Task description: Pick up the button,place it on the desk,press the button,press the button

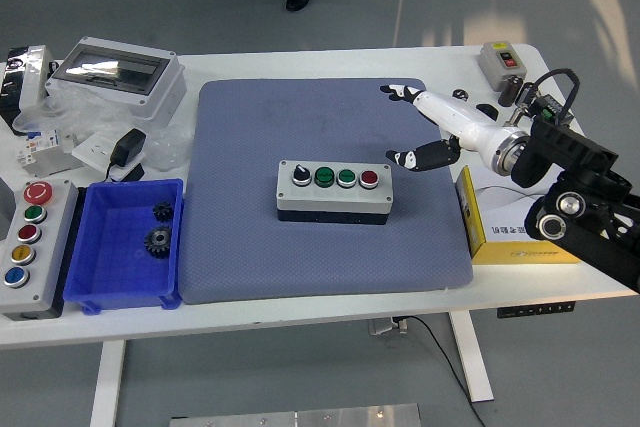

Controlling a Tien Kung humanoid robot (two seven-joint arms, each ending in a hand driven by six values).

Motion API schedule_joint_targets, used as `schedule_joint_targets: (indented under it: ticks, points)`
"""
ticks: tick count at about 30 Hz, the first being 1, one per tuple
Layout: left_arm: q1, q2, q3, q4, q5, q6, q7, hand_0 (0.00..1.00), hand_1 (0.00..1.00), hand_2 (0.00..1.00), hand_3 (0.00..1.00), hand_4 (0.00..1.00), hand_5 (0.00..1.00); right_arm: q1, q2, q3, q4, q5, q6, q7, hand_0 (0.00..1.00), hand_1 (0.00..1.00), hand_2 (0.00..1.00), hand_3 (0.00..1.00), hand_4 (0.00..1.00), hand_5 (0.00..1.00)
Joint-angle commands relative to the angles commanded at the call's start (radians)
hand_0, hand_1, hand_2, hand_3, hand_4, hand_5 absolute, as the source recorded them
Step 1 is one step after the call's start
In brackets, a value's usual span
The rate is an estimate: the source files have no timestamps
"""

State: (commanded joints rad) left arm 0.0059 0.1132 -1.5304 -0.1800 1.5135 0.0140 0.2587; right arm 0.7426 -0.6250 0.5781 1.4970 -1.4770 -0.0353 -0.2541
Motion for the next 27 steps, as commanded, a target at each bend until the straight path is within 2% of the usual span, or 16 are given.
schedule_joint_targets:
  ticks: [4,5,10,11,16,17,22,23,27]
  points:
    - [0.0,0.002,0.0,0.0,0.0,0.003,0.004,0.619,0.558,0.552,0.599,0.52,0.236,0.023,-0.012,0.009,0.013,0.031,0.069,-0.041,0.929,0.938,0.929,0.98,0.696,0.225]
    - [0.0,0.002,0.0,0.0,0.0,0.003,0.005,0.619,0.558,0.552,0.6,0.52,0.235,0.028,-0.014,0.009,0.015,0.046,0.09,-0.053,0.341,0.495,0.609,0.837,0.483,0.255]
    - [0.001,0.002,-0.001,0.0,0.0,0.003,0.005,0.619,0.558,0.552,0.6,0.52,0.235,0.047,0.001,0.004,0.018,0.11,0.171,-0.092,0.341,0.495,0.609,0.837,0.483,0.255]
    - [0.001,0.002,-0.001,0.0,0.001,0.003,0.006,0.619,0.557,0.552,0.603,0.521,0.235,0.051,0.009,0.002,0.017,0.115,0.177,-0.097,0.059,0.202,0.268,0.747,0.293,0.118]
    - [0.002,0.002,-0.001,0.0,0.002,0.003,0.006,0.619,0.557,0.552,0.603,0.521,0.235,0.072,0.035,-0.004,0.014,0.115,0.19,-0.115,0.059,0.202,0.268,0.747,0.293,0.118]
    - [0.002,0.002,-0.002,0.0,0.002,0.003,0.006,0.619,0.557,0.552,0.603,0.522,0.236,0.076,0.039,-0.005,0.014,0.113,0.192,-0.119,0.002,0.119,0.197,0.739,0.297,0.063]
    - [0.003,0.003,0.0,0.0,-0.001,0.003,0.006,0.619,0.557,0.552,0.603,0.522,0.236,0.093,0.049,-0.018,0.015,0.105,0.199,-0.134,0.002,0.119,0.197,0.739,0.297,0.063]
    - [0.003,0.002,0.001,0.0,-0.002,0.003,0.006,0.619,0.557,0.552,0.603,0.523,0.236,0.096,0.051,-0.023,0.015,0.104,0.206,-0.141,0.002,0.098,0.191,0.738,0.304,0.023]
    - [0.003,0.002,0.002,0.0,-0.003,0.003,0.006,0.619,0.557,0.552,0.603,0.523,0.236,0.097,0.051,-0.051,0.013,0.104,0.23,-0.16,0.002,0.098,0.191,0.738,0.304,0.023]
